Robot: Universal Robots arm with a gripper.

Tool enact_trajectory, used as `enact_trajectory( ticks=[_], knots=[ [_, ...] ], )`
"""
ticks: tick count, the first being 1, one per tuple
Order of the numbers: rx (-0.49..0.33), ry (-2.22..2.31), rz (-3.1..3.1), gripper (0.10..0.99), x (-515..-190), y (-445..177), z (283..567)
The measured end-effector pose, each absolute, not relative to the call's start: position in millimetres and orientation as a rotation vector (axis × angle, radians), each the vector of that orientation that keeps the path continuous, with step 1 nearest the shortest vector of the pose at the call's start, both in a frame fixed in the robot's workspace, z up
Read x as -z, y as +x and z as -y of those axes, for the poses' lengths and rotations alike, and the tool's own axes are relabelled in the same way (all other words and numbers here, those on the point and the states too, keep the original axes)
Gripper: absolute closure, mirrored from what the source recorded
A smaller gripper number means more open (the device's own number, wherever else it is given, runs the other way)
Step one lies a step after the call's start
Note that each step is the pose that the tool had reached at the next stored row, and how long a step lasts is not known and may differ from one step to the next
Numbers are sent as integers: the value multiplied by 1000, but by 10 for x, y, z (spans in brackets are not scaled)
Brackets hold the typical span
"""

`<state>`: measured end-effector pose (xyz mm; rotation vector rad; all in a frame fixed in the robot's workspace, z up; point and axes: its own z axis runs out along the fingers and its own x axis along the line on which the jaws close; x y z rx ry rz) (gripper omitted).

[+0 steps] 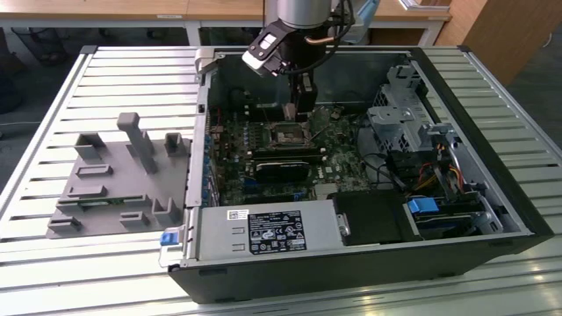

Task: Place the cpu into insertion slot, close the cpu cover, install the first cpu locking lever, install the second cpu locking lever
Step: 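Place the cpu into insertion slot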

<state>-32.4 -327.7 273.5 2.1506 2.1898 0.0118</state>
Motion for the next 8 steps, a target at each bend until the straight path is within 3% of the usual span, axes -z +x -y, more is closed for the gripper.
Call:
enact_trajectory(
  ticks=[8],
  knots=[
    [-13,2148,-2193,545,-2652,-324,3277]
  ],
)
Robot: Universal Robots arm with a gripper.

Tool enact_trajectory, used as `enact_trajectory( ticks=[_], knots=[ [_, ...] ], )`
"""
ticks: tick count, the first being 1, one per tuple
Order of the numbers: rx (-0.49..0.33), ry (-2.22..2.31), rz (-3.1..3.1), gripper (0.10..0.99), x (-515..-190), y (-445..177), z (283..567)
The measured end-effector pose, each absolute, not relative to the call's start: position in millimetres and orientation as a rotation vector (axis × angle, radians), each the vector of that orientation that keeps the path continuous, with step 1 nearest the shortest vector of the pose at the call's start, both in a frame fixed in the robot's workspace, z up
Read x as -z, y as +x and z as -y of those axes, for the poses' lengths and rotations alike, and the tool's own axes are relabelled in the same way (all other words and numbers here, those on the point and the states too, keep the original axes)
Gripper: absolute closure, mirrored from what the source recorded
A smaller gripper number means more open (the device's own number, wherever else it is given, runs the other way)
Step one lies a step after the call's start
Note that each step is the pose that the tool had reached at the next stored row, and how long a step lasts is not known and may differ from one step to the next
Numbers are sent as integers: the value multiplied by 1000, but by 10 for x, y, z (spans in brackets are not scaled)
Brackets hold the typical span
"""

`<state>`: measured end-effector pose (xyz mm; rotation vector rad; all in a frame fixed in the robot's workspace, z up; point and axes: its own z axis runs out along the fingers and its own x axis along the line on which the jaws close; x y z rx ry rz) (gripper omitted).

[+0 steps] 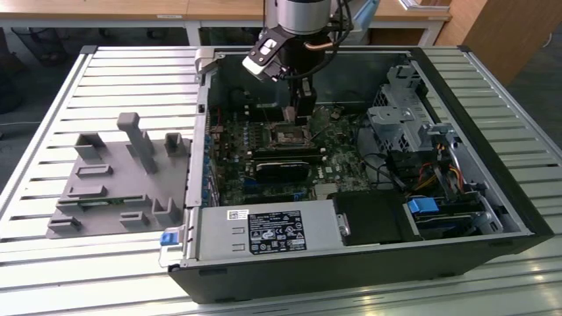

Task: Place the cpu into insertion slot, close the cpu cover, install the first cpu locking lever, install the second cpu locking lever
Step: 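Place the cpu into insertion slot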

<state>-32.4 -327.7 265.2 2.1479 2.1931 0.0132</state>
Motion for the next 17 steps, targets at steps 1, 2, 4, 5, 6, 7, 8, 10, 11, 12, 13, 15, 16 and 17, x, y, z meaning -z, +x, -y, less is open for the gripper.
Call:
enact_trajectory(
  ticks=[1,2,4,5,6,7,8,10,11,12,13,15,16,17],
  knots=[
    [-13,2148,-2193,545,-2647,-324,3277],
    [-13,2148,-2193,545,-2641,-324,3277],
    [-13,2148,-2193,545,-2630,-324,3277],
    [-13,2148,-2193,545,-2624,-324,3277],
    [-13,2148,-2193,545,-2617,-324,3277],
    [-13,2148,-2193,545,-2611,-323,3276],
    [-13,2148,-2193,545,-2605,-323,3276],
    [-13,2148,-2193,545,-2594,-323,3276],
    [-13,2148,-2193,545,-2589,-322,3276],
    [-13,2148,-2193,545,-2583,-322,3275],
    [-13,2148,-2193,545,-2578,-322,3275],
    [-13,2148,-2193,545,-2568,-321,3273],
    [-13,2148,-2193,545,-2563,-320,3273],
    [-13,2148,-2193,545,-2558,-320,3272]
  ],
)
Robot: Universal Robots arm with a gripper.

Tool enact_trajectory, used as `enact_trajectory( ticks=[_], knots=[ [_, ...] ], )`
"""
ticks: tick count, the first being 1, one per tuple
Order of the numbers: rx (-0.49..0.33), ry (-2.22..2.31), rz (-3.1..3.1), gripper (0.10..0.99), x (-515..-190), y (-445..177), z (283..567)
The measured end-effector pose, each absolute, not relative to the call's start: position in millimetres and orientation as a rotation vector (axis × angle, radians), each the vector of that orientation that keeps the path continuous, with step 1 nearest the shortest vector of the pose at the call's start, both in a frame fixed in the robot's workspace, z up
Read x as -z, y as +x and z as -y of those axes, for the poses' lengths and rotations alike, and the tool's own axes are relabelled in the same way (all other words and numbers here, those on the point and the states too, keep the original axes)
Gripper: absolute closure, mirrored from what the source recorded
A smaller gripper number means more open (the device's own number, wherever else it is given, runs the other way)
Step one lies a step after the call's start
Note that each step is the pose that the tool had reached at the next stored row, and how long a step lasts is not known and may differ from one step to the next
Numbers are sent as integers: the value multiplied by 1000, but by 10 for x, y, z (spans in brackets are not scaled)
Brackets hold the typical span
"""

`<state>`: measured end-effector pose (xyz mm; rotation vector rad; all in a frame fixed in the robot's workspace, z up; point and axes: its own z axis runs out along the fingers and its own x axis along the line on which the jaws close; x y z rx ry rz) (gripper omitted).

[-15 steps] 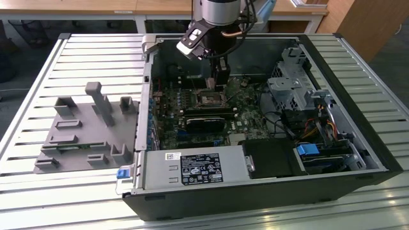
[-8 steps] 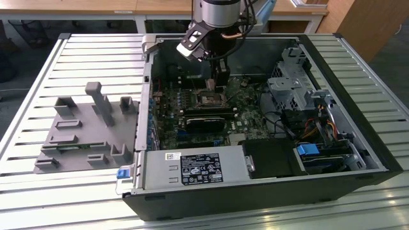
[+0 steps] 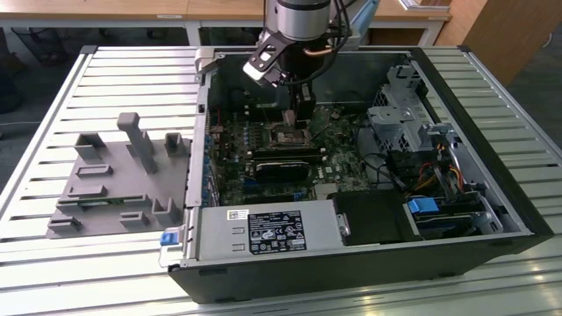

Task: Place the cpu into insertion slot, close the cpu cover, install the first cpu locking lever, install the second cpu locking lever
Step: 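Place the cpu into insertion slot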

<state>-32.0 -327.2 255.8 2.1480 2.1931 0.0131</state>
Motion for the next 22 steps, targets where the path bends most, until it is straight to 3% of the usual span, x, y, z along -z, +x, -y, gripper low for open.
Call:
enact_trajectory(
  ticks=[22],
  knots=[
    [-13,2148,-2193,545,-2389,-319,3264]
  ],
)
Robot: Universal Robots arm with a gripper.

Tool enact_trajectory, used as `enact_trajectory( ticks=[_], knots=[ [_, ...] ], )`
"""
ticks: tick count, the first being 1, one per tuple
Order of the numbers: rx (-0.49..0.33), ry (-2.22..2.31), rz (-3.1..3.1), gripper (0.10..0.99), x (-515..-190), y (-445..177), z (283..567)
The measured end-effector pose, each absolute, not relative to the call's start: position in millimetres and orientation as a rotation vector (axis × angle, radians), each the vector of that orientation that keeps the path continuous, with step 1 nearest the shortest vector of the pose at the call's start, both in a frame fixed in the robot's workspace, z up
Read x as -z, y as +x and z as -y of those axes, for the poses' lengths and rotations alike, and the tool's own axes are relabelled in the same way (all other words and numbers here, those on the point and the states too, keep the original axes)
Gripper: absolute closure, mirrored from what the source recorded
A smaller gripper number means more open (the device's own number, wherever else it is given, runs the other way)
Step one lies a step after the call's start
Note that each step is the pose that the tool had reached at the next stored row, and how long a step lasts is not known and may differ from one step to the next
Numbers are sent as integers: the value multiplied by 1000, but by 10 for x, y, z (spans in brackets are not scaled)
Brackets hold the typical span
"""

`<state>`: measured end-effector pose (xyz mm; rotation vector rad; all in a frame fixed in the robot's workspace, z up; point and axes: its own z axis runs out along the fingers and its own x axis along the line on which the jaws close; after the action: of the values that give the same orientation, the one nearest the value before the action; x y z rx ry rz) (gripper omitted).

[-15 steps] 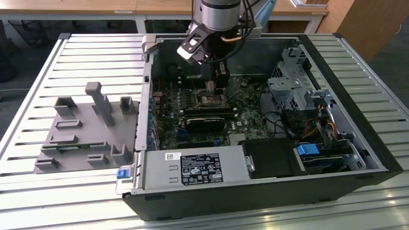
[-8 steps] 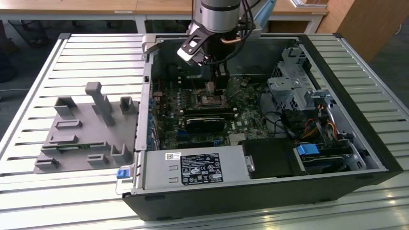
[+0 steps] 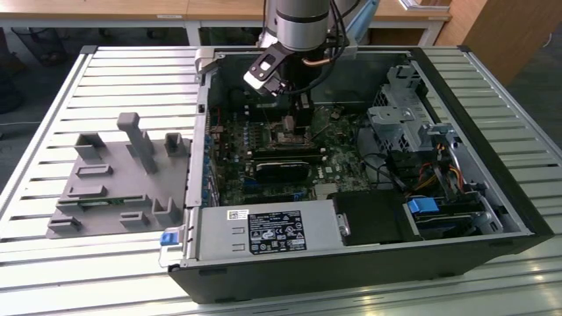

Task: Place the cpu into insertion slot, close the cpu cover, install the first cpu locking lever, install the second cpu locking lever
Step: 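Place the cpu into insertion slot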

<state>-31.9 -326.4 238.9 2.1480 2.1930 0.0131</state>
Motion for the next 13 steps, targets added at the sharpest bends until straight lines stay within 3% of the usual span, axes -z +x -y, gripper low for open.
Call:
enact_trajectory(
  ticks=[13],
  knots=[
    [-12,2143,-2196,545,-2193,-353,3241]
  ],
)
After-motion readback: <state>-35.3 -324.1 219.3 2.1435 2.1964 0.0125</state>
